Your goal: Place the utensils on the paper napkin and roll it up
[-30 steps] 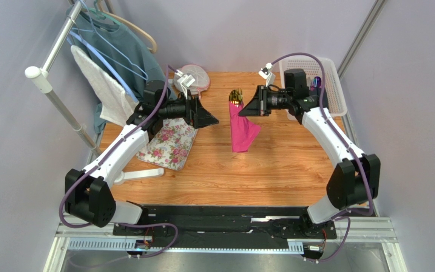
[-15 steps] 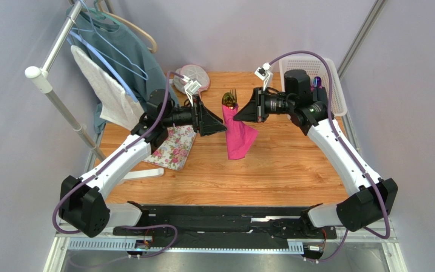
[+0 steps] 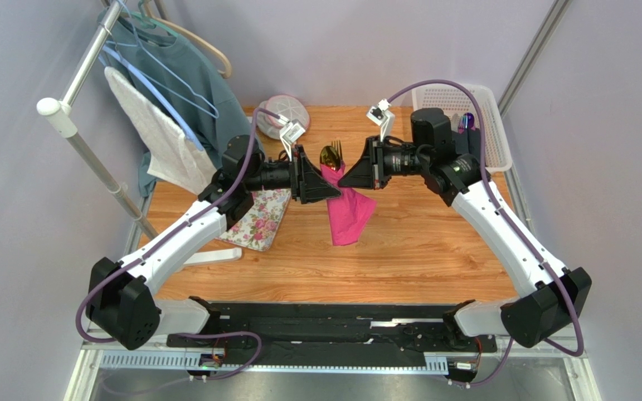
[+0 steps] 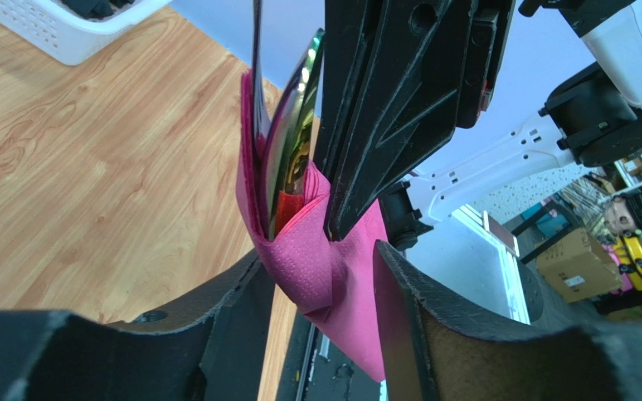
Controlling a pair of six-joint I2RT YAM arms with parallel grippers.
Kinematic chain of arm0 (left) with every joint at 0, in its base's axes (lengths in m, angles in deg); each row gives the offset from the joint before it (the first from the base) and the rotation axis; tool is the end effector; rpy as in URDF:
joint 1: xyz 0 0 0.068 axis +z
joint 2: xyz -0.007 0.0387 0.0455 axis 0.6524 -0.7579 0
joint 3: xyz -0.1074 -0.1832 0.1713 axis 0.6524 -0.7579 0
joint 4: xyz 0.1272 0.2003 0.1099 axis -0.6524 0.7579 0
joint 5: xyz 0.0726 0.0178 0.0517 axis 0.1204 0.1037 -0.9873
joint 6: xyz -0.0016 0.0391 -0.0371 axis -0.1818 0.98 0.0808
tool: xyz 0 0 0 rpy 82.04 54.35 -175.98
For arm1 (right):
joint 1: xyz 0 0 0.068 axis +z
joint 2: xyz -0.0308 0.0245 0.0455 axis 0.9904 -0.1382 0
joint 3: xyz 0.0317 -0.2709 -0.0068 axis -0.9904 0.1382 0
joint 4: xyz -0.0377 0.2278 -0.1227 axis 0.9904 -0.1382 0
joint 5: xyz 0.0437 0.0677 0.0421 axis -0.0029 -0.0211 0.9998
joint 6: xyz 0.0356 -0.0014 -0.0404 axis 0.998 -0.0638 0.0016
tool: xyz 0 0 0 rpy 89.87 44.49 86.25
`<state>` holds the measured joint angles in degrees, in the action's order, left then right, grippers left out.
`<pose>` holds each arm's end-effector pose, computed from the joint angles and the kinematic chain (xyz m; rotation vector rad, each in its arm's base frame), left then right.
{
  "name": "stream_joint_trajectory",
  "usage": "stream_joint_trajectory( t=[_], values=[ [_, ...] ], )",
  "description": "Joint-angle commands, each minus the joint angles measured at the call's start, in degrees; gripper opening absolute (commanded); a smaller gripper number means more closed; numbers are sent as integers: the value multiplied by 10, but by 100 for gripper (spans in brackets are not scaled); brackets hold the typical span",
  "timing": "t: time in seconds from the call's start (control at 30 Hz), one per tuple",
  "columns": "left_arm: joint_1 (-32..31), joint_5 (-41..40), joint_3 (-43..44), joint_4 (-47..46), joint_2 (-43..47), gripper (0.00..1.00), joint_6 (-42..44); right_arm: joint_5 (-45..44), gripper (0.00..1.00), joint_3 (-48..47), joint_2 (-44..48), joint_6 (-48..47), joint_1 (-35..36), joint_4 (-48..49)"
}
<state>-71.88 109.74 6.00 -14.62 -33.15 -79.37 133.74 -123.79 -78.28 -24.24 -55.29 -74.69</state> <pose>0.2376 -0.1756 0.3552 0.6820 1.7407 -1.5606 0.2453 0.1533 0.3960 -0.6795 2.0484 1.3505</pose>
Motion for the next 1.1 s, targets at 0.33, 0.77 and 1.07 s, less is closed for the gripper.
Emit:
stream_joint_trajectory(
  t=[0.33,0.77,1.07],
  values=[
    [-2,-2,-33,-97,10,54,-62,-39,0,-33,22,46,6,29],
    [-2,-14,-39,-130,-9,54,-111,-27,0,-29,22,68,6,50],
    [-2,-15,-45,-162,-22,37,-139,-20,0,-29,22,81,7,61]
  ],
)
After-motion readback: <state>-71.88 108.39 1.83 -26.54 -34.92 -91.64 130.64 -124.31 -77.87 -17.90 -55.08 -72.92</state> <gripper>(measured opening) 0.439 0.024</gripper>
